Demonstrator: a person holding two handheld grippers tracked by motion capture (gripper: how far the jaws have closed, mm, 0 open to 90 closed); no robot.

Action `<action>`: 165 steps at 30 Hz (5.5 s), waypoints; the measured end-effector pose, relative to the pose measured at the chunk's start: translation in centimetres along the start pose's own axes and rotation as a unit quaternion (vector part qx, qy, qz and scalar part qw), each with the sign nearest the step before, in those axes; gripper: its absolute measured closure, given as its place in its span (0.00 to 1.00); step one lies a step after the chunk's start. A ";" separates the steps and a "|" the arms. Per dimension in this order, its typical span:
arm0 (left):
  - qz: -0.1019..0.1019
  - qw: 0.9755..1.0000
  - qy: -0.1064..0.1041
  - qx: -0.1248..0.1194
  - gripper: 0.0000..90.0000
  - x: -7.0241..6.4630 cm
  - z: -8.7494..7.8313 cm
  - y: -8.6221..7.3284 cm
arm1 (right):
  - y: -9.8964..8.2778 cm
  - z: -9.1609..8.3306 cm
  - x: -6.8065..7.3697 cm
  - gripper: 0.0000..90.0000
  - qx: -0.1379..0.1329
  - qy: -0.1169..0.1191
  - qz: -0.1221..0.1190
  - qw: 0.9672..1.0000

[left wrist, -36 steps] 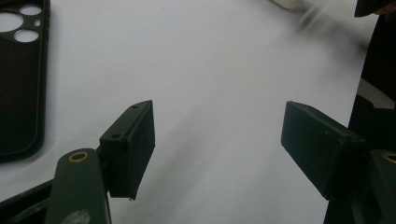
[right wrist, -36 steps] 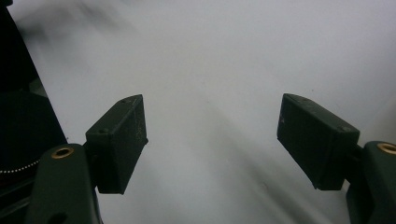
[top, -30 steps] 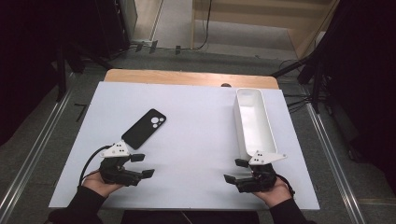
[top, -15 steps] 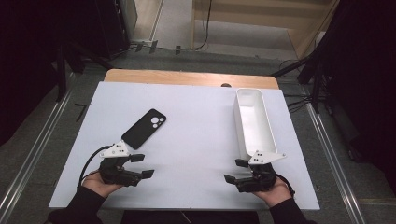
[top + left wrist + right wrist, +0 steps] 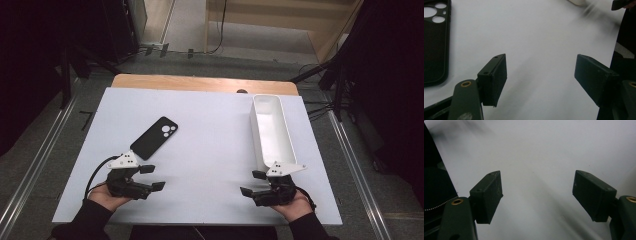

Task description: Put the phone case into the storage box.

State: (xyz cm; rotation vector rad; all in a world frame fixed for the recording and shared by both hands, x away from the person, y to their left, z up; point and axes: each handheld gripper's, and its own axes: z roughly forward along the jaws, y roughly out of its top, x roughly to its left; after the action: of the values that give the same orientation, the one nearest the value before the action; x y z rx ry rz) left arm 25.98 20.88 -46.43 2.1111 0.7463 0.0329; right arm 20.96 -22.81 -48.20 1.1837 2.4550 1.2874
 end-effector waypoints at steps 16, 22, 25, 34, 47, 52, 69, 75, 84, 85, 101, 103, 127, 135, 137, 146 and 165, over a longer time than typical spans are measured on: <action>-0.008 1.000 0.011 -0.012 0.29 0.5 -0.5 0.2 | 0.1 0.1 -0.4 0.25 0.011 0.016 -0.018 1.000; -0.014 0.999 0.027 -0.024 0.29 0.9 -1.0 0.2 | 0.0 0.0 -0.5 0.25 0.014 0.015 -0.015 1.000; -0.015 0.999 0.035 -0.024 0.29 1.1 -1.2 0.1 | 0.0 0.0 -0.4 0.25 0.015 0.015 -0.014 1.000; -0.025 0.998 0.051 -0.028 0.29 1.6 -1.7 0.1 | 0.0 0.1 -0.3 0.25 0.017 0.016 -0.014 1.000; -0.040 0.997 0.059 -0.029 0.17 2.8 -2.5 0.0 | 0.0 0.1 -0.3 0.25 0.018 0.017 -0.016 1.000; -0.051 0.997 0.052 -0.038 0.03 3.5 -2.8 0.0 | 0.0 0.0 -0.4 0.25 0.016 0.017 -0.014 1.000; -0.031 0.996 0.084 -0.030 0.02 4.7 -2.6 0.6 | -0.1 0.0 -0.4 0.25 0.018 0.020 -0.014 1.000; -0.030 0.995 0.092 -0.037 0.02 5.2 -2.4 0.9 | -0.1 0.1 -0.3 0.25 0.022 0.020 -0.011 0.999; -0.028 0.993 0.104 -0.045 0.02 6.0 -2.1 1.7 | 0.0 0.3 -0.2 0.25 0.024 0.022 -0.014 0.999; -0.025 0.992 0.110 -0.052 0.04 6.2 -2.1 1.9 | 0.0 0.3 -0.2 0.25 0.024 0.022 -0.015 0.999; -0.015 0.992 0.110 -0.059 0.06 7.5 -1.1 4.3 | -0.1 0.5 -0.2 0.25 0.027 0.026 -0.016 0.999; -0.016 0.992 0.112 -0.055 0.06 7.8 -0.9 4.7 | -0.1 0.5 -0.1 0.25 0.030 0.026 -0.014 0.999; 0.001 0.990 0.129 -0.056 0.06 10.8 2.0 8.6 | -0.1 0.8 -0.2 0.25 0.032 0.030 -0.012 0.999; 0.002 0.989 0.132 -0.067 0.06 11.1 2.4 9.4 | -0.1 0.7 -0.1 0.25 0.030 0.029 -0.011 0.999; 0.004 0.989 0.133 -0.066 0.06 11.1 2.6 9.3 | -0.2 0.7 -0.1 0.25 0.030 0.029 -0.012 0.999; 0.006 0.989 0.136 -0.057 0.06 11.3 3.5 8.5 | -0.1 0.6 0.0 0.25 0.030 0.032 -0.010 0.999; 0.011 0.989 0.143 -0.039 0.06 12.1 5.4 6.5 | -0.2 0.6 0.0 0.25 0.032 0.033 -0.013 0.999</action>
State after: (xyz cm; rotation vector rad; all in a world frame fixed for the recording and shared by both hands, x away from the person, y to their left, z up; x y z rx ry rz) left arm 40.69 20.35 -47.84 2.0627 0.8738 0.3792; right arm 21.12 -22.45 -48.71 1.1371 2.5668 1.2709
